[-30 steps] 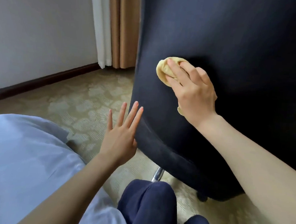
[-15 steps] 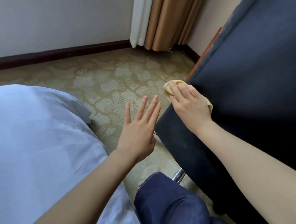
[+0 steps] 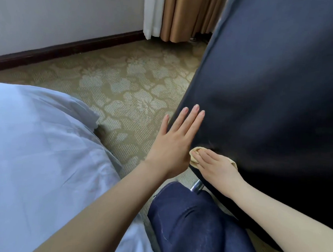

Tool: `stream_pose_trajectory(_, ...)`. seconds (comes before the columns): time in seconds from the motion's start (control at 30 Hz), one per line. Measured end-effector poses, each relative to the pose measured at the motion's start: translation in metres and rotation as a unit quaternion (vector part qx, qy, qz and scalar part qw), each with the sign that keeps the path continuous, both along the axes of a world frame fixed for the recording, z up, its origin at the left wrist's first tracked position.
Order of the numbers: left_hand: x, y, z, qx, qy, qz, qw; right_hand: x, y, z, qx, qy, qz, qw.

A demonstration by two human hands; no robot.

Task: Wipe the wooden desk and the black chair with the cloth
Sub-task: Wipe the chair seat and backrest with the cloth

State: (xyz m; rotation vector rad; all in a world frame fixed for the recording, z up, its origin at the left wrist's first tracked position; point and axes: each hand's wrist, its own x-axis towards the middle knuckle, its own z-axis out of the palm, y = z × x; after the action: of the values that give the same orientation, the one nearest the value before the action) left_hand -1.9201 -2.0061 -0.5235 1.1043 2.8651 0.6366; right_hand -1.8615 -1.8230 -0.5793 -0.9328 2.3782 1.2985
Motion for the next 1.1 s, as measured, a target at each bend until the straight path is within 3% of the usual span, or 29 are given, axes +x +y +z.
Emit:
stream_pose_trajectory(0.17, 0.012, 0.03, 0.018, 0.037, 0.026, -0.045, 0.998, 0.042, 0.025, 0.022, -0.043, -0.003, 0.002, 0.999)
stream_pose_trajectory(0.3, 0.017, 0.041, 0.022, 0.02, 0.015, -0.044, 0.999, 0.076, 0.043, 0.058, -0.185, 0.055, -0.009, 0.981)
stream_pose_trajectory(0.47, 0.017, 0.038, 0.025, -0.001, 0.04, -0.044, 0.998, 0.103, 0.053, 0.094, -0.252, 0.168, -0.027, 0.953)
stream_pose_trajectory(0.67, 0.004, 0.024, 0.019, -0.001, 0.092, -0.048, 0.995, 0.073, 0.026, 0.134, -0.306, 0.284, -0.037, 0.908)
stream_pose_trajectory(0.87, 0.006, -0.003, -0.02, -0.045, 0.069, -0.003, 0.997, 0.004, -0.012, 0.143, -0.287, 0.34, -0.021, 0.895)
stream_pose_trajectory(1.1, 0.018, -0.021, -0.053, -0.101, 0.006, 0.048, 0.994, -0.076, -0.043, 0.115, -0.166, 0.307, -0.06, 0.935)
